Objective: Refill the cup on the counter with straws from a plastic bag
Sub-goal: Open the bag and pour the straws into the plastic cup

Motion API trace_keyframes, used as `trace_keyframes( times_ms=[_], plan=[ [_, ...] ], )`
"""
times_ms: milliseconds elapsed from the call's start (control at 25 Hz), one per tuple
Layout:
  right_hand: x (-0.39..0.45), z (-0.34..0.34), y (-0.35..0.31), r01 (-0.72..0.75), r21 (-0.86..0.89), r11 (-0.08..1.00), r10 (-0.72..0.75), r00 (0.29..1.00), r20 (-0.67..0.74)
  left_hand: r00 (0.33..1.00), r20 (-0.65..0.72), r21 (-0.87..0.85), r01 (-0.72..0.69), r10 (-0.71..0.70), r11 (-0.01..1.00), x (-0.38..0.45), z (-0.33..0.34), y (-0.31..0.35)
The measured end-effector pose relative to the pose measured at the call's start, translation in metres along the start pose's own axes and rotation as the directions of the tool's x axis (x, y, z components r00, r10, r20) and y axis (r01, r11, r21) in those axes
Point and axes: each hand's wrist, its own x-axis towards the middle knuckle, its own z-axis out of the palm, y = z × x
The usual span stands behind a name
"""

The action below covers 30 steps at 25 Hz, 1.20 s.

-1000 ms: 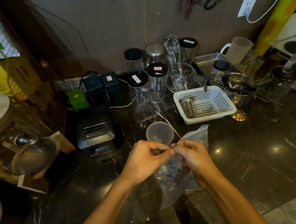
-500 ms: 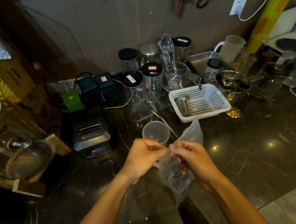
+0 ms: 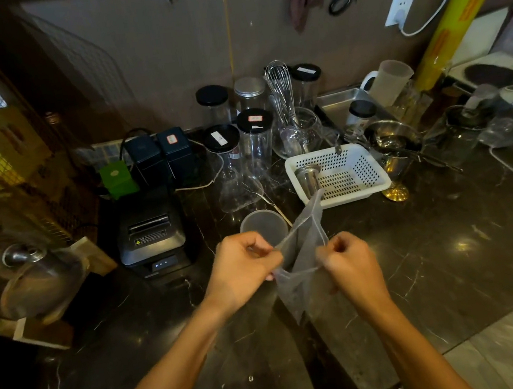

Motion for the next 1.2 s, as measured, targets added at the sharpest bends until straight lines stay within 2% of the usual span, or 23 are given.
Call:
trace_keyframes(
  times_ms=[80,120,200,280,360,400,480,600,760,920,1080,1200],
  plan=[
    [0.001,-0.005,-0.013,0.065,-0.256,0.964,-0.081,0.995,-0.051,0.992,0.09,0.034,-0.095,0.091,0.995,-0.007,0.009,0.004],
    [0.002,-0.01,-0.02,0.093,-0.319,0.943,-0.115,0.992,-0.051,0.988,0.094,0.046,-0.131,0.126,0.99,-0.008,0.011,0.004],
    [0.006,-0.021,-0.027,0.1,-0.347,0.933,-0.126,0.991,-0.055,0.989,0.026,0.056,-0.145,0.144,0.988,-0.009,0.01,0.004],
    [0.009,-0.034,-0.027,0.051,-0.338,0.94,-0.089,0.991,-0.098,0.983,-0.131,0.089,-0.12,0.131,0.989,-0.005,0.004,0.002],
    [0.01,-0.042,-0.024,0.013,-0.305,0.952,-0.054,0.991,-0.125,0.958,-0.243,0.197,-0.103,0.151,0.975,0.001,-0.002,-0.003],
    [0.009,-0.042,-0.022,0.017,-0.294,0.956,-0.057,0.99,-0.126,0.955,-0.251,0.248,-0.093,0.157,0.964,0.003,-0.005,-0.006],
    [0.007,-0.039,-0.019,0.063,-0.3,0.952,-0.097,0.99,-0.1,0.977,-0.17,0.307,-0.075,0.133,0.949,0.005,-0.005,-0.007],
    [0.001,-0.03,-0.018,0.154,-0.3,0.941,-0.155,0.988,0.022,0.997,0.06,0.372,-0.073,0.055,0.925,0.013,0.003,-0.005],
    [0.0,-0.023,-0.014,0.184,-0.313,0.932,-0.165,0.982,0.087,0.977,0.092,0.547,-0.209,0.19,0.81,0.027,0.023,0.002],
    [0.006,-0.032,-0.003,0.168,-0.314,0.934,-0.17,0.985,0.02,0.974,0.058,0.48,-0.218,0.218,0.85,0.031,0.02,-0.008],
    [0.009,-0.043,0.004,0.097,-0.309,0.946,-0.124,0.99,-0.069,0.984,-0.042,0.385,-0.142,0.171,0.912,0.038,0.001,-0.021],
    [0.008,-0.041,0.007,0.112,-0.323,0.94,-0.153,0.983,-0.102,0.987,-0.089,0.303,-0.104,0.136,0.947,0.041,-0.003,-0.026]
  ],
)
